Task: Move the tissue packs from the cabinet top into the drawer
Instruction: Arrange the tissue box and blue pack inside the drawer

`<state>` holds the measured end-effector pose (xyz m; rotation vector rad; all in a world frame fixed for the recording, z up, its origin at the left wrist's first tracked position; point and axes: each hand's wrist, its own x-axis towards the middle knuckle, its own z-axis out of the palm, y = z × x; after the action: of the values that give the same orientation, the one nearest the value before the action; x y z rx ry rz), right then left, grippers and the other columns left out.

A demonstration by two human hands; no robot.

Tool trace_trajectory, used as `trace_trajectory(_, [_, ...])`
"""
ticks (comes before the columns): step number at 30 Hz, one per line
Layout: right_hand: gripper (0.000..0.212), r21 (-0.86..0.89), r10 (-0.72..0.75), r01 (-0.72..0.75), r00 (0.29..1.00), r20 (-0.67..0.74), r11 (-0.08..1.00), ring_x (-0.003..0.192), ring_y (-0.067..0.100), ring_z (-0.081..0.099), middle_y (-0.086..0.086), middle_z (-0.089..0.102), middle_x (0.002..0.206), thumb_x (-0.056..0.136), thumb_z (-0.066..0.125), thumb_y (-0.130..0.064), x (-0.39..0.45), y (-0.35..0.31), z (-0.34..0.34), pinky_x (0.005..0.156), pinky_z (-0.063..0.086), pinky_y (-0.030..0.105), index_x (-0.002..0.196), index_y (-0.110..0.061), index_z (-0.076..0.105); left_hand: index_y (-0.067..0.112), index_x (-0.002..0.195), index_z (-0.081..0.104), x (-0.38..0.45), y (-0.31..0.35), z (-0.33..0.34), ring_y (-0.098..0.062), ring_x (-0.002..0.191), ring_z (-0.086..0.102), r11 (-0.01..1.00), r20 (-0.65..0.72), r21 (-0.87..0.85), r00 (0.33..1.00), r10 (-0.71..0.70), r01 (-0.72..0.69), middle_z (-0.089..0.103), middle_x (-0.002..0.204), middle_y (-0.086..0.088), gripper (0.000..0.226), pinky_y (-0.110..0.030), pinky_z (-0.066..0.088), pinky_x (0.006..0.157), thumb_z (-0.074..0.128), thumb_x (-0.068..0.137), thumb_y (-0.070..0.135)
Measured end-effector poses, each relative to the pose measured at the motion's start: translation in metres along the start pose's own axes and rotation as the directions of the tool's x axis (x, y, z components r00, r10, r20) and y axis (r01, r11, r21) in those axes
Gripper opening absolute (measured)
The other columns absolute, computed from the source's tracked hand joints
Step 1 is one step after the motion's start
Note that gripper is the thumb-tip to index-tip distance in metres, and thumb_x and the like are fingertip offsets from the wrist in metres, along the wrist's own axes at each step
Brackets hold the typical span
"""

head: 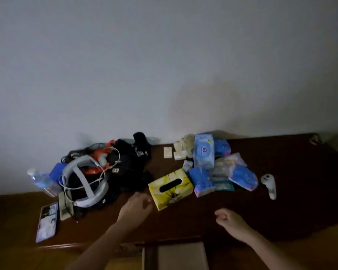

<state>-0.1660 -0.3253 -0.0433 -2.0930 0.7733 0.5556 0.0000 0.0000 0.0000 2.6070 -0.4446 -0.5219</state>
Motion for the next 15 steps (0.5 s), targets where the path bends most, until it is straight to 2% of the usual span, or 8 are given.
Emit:
trace_trajectory(2, [0.040, -0.039, -0.017, 0.016, 1.000, -0.016, 0.999, 0.100, 0.005, 0.059, -0.007, 0.058, 0.124, 0.096, 0.060, -0.035, 0.039, -0.009, -0.001, 0.078, 0.048, 0.023, 0.135, -0.031, 0.053, 0.035, 0.126, 0.058, 0.040, 0.015, 0.022, -0.017, 0.129, 0.045, 0.987, 0.052, 0.118, 0.994, 0.101, -0.106, 0.047, 0.136, 0.006, 0.037, -0.037, 0.046, 0.099, 0.060, 0.090, 0.046])
trace_trajectory(4, [0.049, -0.057, -0.026, 0.022, 0.998, -0.058, 0.998, 0.094, 0.010, 0.062, -0.003, 0.053, 0.126, 0.094, 0.062, -0.034, 0.078, -0.025, -0.003, 0.074, 0.052, 0.029, 0.140, -0.032, 0.046, 0.030, 0.139, 0.050, 0.075, 0.028, 0.047, -0.024, 0.143, 0.029, 0.962, 0.106, 0.233, 0.987, 0.123, -0.145, 0.034, 0.153, 0.001, 0.055, -0.046, 0.037, 0.109, 0.062, 0.090, 0.051])
trace_trajectory(5, [0.054, -0.090, -0.058, 0.049, 0.993, -0.102, 0.995, 0.102, 0.016, 0.063, 0.001, 0.051, 0.132, 0.092, 0.063, -0.033, 0.096, -0.027, 0.002, 0.079, 0.054, 0.034, 0.142, -0.031, 0.044, 0.028, 0.145, 0.044, 0.089, 0.030, 0.065, -0.027, 0.148, 0.020, 0.946, 0.138, 0.283, 0.982, 0.125, -0.160, 0.024, 0.160, -0.002, 0.063, -0.051, 0.031, 0.114, 0.061, 0.090, 0.055])
trace_trajectory(6, [0.060, -0.139, -0.089, 0.071, 0.987, -0.132, 0.988, 0.119, 0.024, 0.058, 0.004, 0.046, 0.142, 0.091, 0.065, -0.034, 0.113, -0.027, 0.008, 0.090, 0.052, 0.038, 0.146, -0.030, 0.041, 0.026, 0.150, 0.038, 0.099, 0.029, 0.084, -0.028, 0.152, 0.010, 0.933, 0.171, 0.321, 0.979, 0.109, -0.160, 0.013, 0.165, -0.004, 0.070, -0.057, 0.024, 0.116, 0.059, 0.091, 0.058])
trace_trajectory(8, [0.069, -0.205, -0.122, 0.087, 0.978, -0.168, 0.975, 0.143, 0.034, 0.033, 0.008, 0.028, 0.159, 0.091, 0.065, -0.038, 0.148, -0.027, 0.015, 0.108, 0.041, 0.047, 0.152, -0.031, 0.033, 0.024, 0.156, 0.027, 0.122, 0.021, 0.113, -0.029, 0.154, -0.007, 0.925, 0.225, 0.357, 0.973, 0.049, -0.130, -0.007, 0.168, -0.002, 0.079, -0.066, 0.015, 0.117, 0.054, 0.093, 0.062])
trace_trajectory(11, [0.076, -0.249, -0.127, 0.079, 0.975, -0.183, 0.965, 0.150, 0.040, 0.011, 0.009, 0.007, 0.165, 0.090, 0.064, -0.049, 0.192, -0.029, 0.025, 0.115, 0.032, 0.056, 0.154, -0.039, 0.023, 0.022, 0.156, 0.023, 0.142, 0.014, 0.145, -0.028, 0.151, -0.026, 0.936, 0.223, 0.343, 0.975, 0.005, -0.084, -0.026, 0.165, 0.002, 0.078, -0.073, 0.011, 0.114, 0.048, 0.095, 0.064])
trace_trajectory(13, [0.076, -0.253, -0.130, 0.066, 0.960, -0.248, 0.965, 0.147, 0.045, 0.016, 0.015, 0.009, 0.162, 0.085, 0.067, -0.053, 0.210, -0.027, 0.038, 0.112, 0.033, 0.060, 0.148, -0.041, 0.026, 0.023, 0.150, 0.028, 0.145, 0.006, 0.162, -0.027, 0.149, -0.032, 0.935, 0.156, 0.343, 0.987, 0.036, -0.088, -0.029, 0.164, 0.004, 0.070, -0.075, 0.008, 0.112, 0.043, 0.096, 0.065])
trace_trajectory(15, [0.076, -0.271, -0.130, 0.029, 0.922, -0.365, 0.962, 0.136, 0.048, 0.031, 0.022, 0.021, 0.154, 0.077, 0.073, -0.056, 0.219, -0.027, 0.053, 0.106, 0.038, 0.060, 0.138, -0.040, 0.030, 0.022, 0.144, 0.033, 0.150, -0.001, 0.170, -0.027, 0.149, -0.031, 0.931, 0.096, 0.352, 0.993, 0.068, -0.098, -0.026, 0.164, 0.005, 0.066, -0.076, 0.007, 0.112, 0.042, 0.096, 0.066])
